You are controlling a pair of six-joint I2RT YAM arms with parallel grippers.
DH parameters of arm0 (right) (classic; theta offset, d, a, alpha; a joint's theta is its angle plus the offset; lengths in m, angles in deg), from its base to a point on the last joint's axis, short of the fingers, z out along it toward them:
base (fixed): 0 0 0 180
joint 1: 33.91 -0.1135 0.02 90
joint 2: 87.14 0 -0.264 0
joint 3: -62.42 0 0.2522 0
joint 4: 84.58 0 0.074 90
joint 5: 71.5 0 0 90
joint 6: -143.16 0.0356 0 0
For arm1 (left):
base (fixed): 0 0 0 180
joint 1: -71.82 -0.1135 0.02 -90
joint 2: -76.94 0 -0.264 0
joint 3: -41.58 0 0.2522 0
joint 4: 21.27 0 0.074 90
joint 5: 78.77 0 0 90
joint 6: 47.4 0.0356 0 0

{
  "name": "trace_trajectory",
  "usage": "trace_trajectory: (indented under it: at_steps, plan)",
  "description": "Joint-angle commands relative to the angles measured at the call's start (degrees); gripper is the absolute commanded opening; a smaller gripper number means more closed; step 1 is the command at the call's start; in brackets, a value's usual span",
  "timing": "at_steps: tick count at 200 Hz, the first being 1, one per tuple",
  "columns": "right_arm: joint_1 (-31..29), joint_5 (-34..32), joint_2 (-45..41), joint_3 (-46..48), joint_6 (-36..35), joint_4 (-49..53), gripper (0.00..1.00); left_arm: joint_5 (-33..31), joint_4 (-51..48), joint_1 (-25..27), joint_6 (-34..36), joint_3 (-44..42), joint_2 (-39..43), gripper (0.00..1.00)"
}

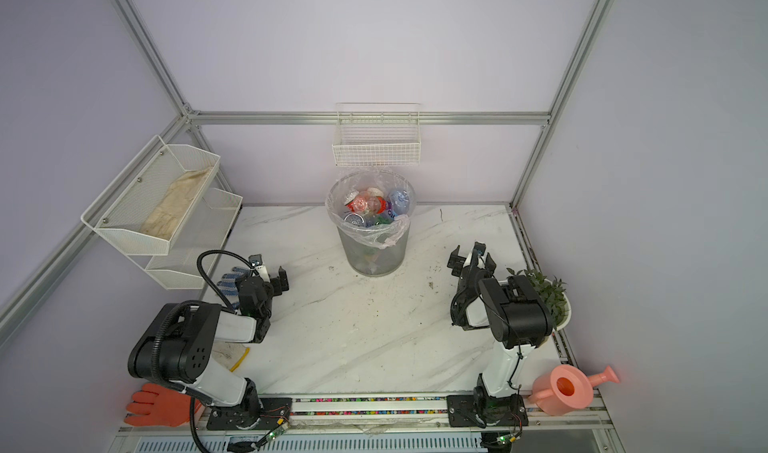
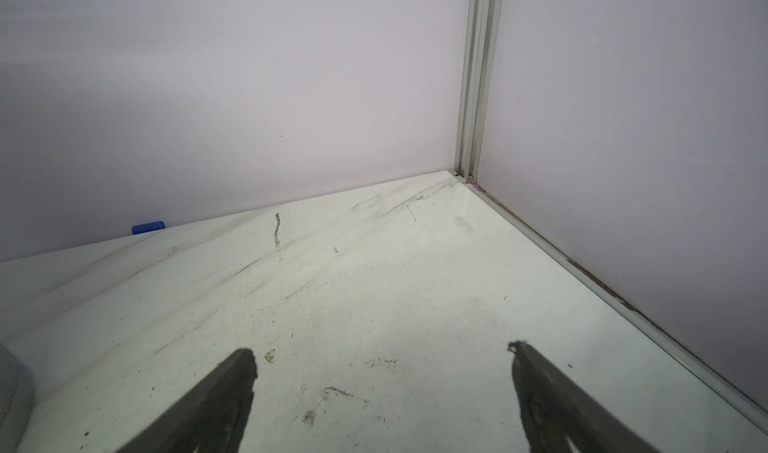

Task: Throw the plastic bottles in the bin

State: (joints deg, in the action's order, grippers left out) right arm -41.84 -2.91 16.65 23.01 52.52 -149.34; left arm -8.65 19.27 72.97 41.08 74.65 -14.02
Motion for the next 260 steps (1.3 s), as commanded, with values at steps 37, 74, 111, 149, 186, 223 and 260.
trace_trajectory:
  at_steps: [37, 74, 111, 149, 186, 223, 260]
  plan:
    - [0.1, 0.1, -1.4, -0.1, 0.2, -0.6, 0.97, 0.3, 1.5, 0.1, -0.9, 1.8, 0.8, 1.0]
    - [0.1, 0.1, -1.3, -0.1, 0.2, -0.6, 0.97, 0.3, 1.5, 0.1, -0.9, 1.8, 0.7, 1.0]
    - [0.1, 0.1, -1.4, -0.1, 0.2, -0.6, 0.97, 0.3, 1.5, 0.1, -0.9, 1.8, 0.8, 1.0]
    - [0.1, 0.1, -1.4, -0.1, 0.1, -0.6, 0.97, 0.3, 1.6, 0.1, -0.9, 1.8, 0.8, 1.0]
    - [0.1, 0.1, -1.4, -0.2, 0.2, -0.6, 0.97, 0.3, 1.5, 0.1, -0.9, 1.8, 0.8, 1.0]
    - [0.1, 0.1, -1.4, -0.1, 0.2, -0.6, 0.97, 0.4, 1.5, 0.1, -0.9, 1.8, 0.8, 1.0]
    - [0.1, 0.2, -1.4, -0.2, 0.2, -0.6, 0.97, 0.4, 1.5, 0.1, -0.9, 1.8, 0.8, 1.0]
